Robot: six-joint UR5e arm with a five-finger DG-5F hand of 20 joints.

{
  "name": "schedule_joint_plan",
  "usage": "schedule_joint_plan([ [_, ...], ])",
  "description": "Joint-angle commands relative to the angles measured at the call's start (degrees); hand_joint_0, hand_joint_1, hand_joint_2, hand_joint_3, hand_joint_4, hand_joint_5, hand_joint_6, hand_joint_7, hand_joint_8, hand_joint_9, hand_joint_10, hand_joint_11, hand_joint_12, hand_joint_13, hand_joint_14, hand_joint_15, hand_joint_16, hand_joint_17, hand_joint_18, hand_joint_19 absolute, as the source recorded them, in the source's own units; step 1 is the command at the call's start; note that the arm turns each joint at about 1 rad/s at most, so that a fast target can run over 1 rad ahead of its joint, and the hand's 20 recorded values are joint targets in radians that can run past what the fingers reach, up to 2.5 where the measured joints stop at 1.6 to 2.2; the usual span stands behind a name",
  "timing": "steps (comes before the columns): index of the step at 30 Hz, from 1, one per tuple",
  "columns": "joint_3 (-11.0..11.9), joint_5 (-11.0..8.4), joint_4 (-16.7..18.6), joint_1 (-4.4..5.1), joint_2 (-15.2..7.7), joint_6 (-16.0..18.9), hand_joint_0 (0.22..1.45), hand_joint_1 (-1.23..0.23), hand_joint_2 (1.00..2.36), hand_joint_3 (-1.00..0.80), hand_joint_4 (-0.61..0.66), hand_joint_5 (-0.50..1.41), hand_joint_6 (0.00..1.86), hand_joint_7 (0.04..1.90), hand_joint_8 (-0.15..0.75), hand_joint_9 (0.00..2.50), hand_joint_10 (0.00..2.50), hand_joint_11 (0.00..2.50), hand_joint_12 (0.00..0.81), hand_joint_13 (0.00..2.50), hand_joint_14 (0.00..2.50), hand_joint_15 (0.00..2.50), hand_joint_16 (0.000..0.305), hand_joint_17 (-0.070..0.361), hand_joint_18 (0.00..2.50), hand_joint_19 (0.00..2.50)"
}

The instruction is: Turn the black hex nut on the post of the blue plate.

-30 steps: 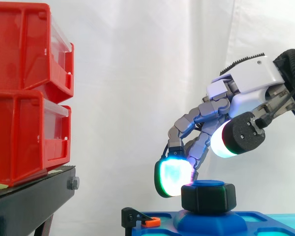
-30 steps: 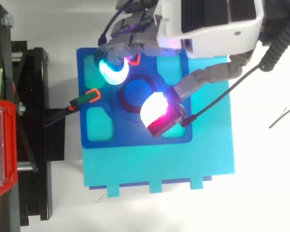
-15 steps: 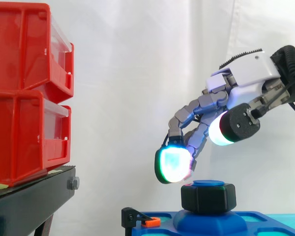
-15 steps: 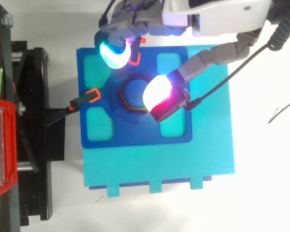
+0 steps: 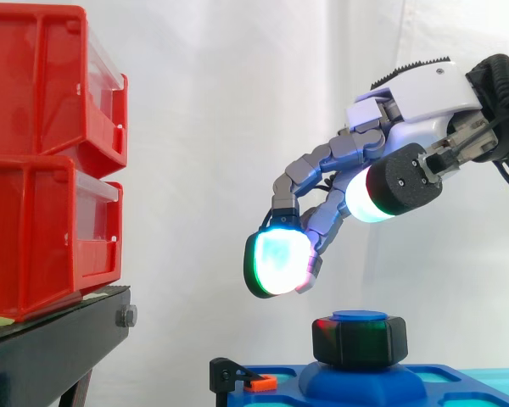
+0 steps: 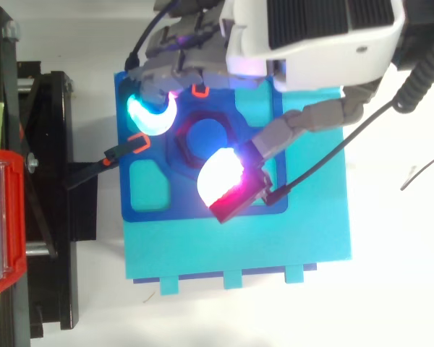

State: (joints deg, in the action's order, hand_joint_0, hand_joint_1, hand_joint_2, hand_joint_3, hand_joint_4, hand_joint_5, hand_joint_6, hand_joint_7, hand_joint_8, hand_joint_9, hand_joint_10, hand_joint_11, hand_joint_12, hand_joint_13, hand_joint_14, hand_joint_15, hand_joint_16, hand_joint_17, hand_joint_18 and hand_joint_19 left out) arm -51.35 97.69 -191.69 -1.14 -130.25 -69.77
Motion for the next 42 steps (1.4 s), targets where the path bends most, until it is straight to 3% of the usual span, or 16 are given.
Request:
schedule_joint_plan([
  [1, -0.1, -0.75, 0.1, 0.96, 0.0, 0.1, 0.5, -0.4, 1.0, -0.5, 0.23, -0.15, 0.5, 0.9, 0.262, 0.68, 0.01, 0.29, 0.347, 0.46, 0.0, 0.11, 0.054, 0.121, 0.29, 0.11],
  [6, -0.4, -2.24, 0.1, 2.28, 0.0, 0.1, 0.5, -0.4, 1.0, -0.5, 0.23, -0.16, 0.5, 0.89, 0.262, 0.68, 0.01, 0.3, 0.347, 0.46, 0.0, 0.1, 0.054, 0.122, 0.29, 0.12],
  [14, -2.0, -2.15, 1.4, 2.46, 0.1, 0.1, 0.5, -0.4, 1.0, -0.5, 0.23, -0.15, 0.5, 0.9, 0.262, 0.68, 0.01, 0.3, 0.346, 0.45, 0.01, 0.1, 0.054, 0.122, 0.29, 0.12],
  [42, -2.2, -0.75, 0.5, 0.88, 0.0, -1.2, 0.5, -0.4, 1.0, -0.5, 0.23, -0.16, 0.5, 0.9, 0.264, 0.68, 0.01, 0.29, 0.345, 0.46, 0.0, 0.11, 0.054, 0.122, 0.29, 0.12],
])
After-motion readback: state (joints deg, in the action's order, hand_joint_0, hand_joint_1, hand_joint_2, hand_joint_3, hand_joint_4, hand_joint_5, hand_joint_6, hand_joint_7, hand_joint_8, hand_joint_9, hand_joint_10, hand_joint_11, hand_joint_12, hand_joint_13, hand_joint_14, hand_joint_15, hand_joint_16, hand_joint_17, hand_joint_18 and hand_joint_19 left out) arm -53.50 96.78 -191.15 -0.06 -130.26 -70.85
